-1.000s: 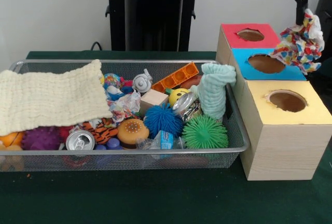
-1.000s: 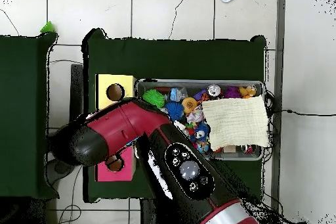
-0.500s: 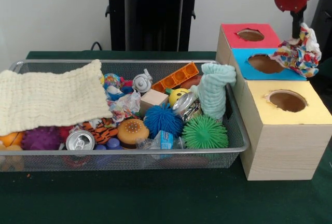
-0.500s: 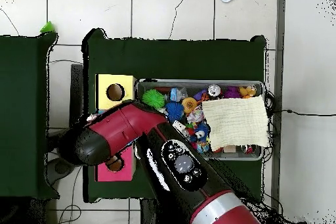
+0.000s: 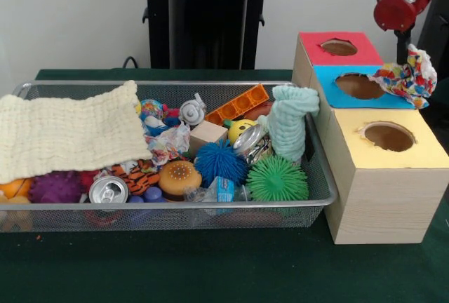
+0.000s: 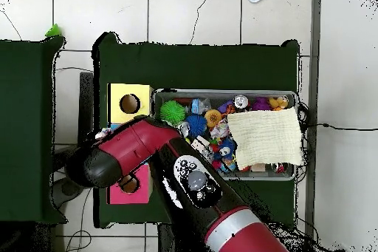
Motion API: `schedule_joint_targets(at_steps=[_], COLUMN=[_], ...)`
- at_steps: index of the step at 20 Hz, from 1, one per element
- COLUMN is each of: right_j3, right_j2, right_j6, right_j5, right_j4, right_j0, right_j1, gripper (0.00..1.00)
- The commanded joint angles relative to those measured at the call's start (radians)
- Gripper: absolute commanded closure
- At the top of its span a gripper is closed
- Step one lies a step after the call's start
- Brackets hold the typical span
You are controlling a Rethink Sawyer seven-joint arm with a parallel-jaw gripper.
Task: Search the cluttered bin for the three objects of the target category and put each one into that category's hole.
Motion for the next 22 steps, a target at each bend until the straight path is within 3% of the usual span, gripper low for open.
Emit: schedule_joint_targets(at_steps=[1,5,10,18,22], right_j3=[-0.048,-0.036,-0.045,-0.052,-0.087], right_j2=[-0.023,0.024,0.022,0.001,-0.002], right_j6=[0.046,0.003,0.001,-0.004,-0.019], right_j5=[0.058,0.130,0.169,0.155,0.156], right_j4=[0.028,0.095,0.147,0.147,0.136], right_j0=[-0.022,-0.050,-0.048,-0.034,-0.029], right_j1=[-0.023,-0.068,-0.109,-0.136,-0.104], gripper=[1.00,1.00,1.00,1.00,1.00])
